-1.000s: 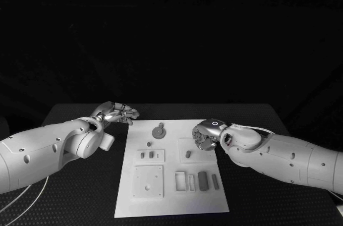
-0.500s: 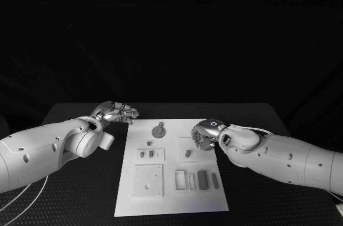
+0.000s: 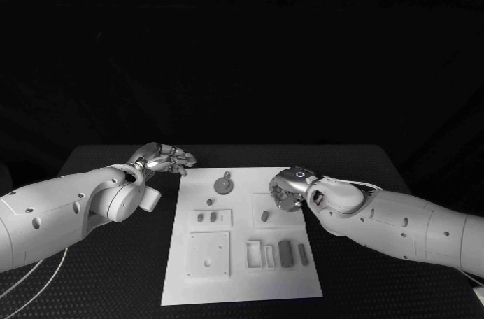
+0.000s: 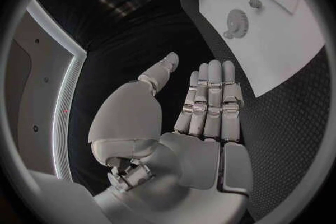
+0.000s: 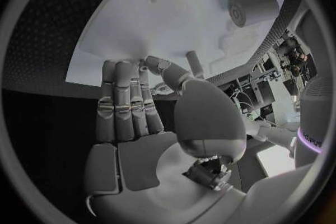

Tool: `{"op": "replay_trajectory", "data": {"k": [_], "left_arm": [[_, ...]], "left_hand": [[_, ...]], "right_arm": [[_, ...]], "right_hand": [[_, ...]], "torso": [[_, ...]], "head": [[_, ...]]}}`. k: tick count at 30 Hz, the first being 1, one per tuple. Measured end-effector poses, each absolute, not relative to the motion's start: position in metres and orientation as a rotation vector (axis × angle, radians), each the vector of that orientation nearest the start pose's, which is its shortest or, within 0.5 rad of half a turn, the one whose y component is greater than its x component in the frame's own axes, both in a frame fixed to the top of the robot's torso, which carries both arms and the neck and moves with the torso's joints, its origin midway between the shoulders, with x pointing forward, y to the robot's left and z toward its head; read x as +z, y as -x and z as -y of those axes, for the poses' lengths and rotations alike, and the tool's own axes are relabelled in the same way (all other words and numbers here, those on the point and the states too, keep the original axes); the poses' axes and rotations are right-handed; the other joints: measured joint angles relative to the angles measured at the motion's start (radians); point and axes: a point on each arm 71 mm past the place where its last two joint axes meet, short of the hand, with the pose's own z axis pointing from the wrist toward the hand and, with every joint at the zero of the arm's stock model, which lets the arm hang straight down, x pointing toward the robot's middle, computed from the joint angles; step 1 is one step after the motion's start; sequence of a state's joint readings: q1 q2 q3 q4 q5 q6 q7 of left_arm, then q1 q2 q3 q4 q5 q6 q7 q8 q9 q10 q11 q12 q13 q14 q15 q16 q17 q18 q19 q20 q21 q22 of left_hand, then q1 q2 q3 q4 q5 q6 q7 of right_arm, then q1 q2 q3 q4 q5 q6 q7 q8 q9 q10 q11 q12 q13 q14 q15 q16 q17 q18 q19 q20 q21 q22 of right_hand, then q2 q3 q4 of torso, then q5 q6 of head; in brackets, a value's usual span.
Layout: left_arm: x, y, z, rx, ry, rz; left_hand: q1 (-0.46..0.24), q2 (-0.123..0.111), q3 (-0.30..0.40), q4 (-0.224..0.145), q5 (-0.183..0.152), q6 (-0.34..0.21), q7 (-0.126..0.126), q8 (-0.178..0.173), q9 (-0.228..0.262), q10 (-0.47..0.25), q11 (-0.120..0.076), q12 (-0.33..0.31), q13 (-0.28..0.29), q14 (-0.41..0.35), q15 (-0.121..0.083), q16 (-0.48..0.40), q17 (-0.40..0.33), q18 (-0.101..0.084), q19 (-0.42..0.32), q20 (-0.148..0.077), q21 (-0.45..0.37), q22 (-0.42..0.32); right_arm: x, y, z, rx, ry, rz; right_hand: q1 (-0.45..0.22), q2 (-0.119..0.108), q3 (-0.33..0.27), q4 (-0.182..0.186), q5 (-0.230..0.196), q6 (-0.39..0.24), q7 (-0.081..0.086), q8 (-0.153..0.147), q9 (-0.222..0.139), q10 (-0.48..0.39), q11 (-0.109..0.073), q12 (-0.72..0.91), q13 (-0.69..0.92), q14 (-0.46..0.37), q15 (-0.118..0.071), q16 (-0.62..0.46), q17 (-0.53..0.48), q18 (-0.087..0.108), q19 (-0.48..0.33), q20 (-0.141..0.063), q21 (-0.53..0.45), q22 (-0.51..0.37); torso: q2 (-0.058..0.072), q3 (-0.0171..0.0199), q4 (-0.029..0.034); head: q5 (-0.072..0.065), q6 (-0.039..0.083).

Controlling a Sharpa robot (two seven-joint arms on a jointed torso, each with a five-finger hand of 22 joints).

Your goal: Assemble the parts on the task board

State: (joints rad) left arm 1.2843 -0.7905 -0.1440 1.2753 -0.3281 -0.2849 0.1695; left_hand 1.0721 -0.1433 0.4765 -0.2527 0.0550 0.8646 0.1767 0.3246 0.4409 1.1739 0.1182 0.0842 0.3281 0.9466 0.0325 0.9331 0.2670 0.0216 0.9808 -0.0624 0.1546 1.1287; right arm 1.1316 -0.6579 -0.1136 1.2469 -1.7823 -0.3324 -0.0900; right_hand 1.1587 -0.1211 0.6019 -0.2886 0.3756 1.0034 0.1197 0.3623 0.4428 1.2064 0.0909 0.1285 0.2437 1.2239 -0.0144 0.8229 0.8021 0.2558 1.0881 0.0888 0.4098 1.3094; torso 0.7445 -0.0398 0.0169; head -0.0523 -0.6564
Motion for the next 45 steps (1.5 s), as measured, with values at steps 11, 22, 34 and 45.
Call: {"op": "replay_trajectory", "data": {"k": [11,22,34,45], "left_arm": [[-0.1949,-0.5331,-0.2588,-1.109,0.870,-1.647],[-0.1950,-0.5331,-0.2589,-1.108,0.871,-1.649],[-0.1951,-0.5332,-0.2591,-1.107,0.872,-1.650],[-0.1953,-0.5339,-0.2607,-1.102,0.874,-1.648]], "left_hand": [[0.000,0.000,0.000,0.000,0.000,-0.004,0.004,0.000,0.000,0.000,0.000,0.000,0.001,0.000,0.000,0.000,0.001,0.000,0.000,0.000,0.000,-0.001],[0.000,0.000,0.000,0.000,0.000,-0.004,0.004,0.000,0.000,0.000,0.000,0.000,0.001,0.000,0.000,0.000,0.002,0.000,0.000,0.000,-0.004,-0.001],[0.003,0.003,-0.003,-0.003,0.000,-0.004,0.004,0.000,0.000,0.000,0.000,0.000,0.002,0.000,0.000,0.000,0.004,0.000,0.000,0.000,-0.004,-0.002],[0.004,0.004,-0.003,-0.003,0.000,-0.004,0.004,0.000,0.000,0.000,0.000,0.000,0.001,0.000,0.000,0.000,0.005,0.000,0.000,0.000,-0.004,-0.001]], "right_arm": [[-0.2598,-0.5030,0.1785,0.412,0.489,-1.635],[-0.2615,-0.5014,0.1756,0.396,0.505,-1.613],[-0.2627,-0.4995,0.1747,0.386,0.508,-1.595],[-0.2629,-0.4973,0.1754,0.381,0.494,-1.592]], "right_hand": [[0.016,-0.014,0.000,0.000,0.000,0.005,-0.005,0.001,0.001,0.008,-0.007,0.010,0.017,-0.004,-0.004,0.023,0.006,-0.002,0.004,-0.004,0.021,0.000],[0.049,-0.009,0.000,0.000,0.000,0.036,-0.014,0.006,0.009,0.036,-0.025,0.031,0.074,0.007,-0.022,0.076,0.021,-0.014,0.018,-0.018,0.078,-0.001],[0.071,-0.021,0.101,-0.005,0.000,0.079,-0.036,0.017,0.031,0.065,-0.043,0.050,0.130,0.019,-0.034,0.156,0.037,-0.012,0.035,-0.035,0.161,-0.001],[0.073,-0.023,0.106,-0.002,0.000,0.087,-0.038,0.017,0.042,0.069,-0.049,0.052,0.131,0.024,-0.050,0.180,0.041,-0.012,0.050,-0.047,0.194,-0.001]], "torso": [[0.000,0.0003,-0.0006],[0.000,-0.0002,-0.0012],[0.000,-0.0003,-0.0006],[0.000,0.0003,-0.0002]], "head": [[-0.002,-0.004],[-0.004,-0.004],[-0.007,-0.006],[-0.009,-0.005]]}}
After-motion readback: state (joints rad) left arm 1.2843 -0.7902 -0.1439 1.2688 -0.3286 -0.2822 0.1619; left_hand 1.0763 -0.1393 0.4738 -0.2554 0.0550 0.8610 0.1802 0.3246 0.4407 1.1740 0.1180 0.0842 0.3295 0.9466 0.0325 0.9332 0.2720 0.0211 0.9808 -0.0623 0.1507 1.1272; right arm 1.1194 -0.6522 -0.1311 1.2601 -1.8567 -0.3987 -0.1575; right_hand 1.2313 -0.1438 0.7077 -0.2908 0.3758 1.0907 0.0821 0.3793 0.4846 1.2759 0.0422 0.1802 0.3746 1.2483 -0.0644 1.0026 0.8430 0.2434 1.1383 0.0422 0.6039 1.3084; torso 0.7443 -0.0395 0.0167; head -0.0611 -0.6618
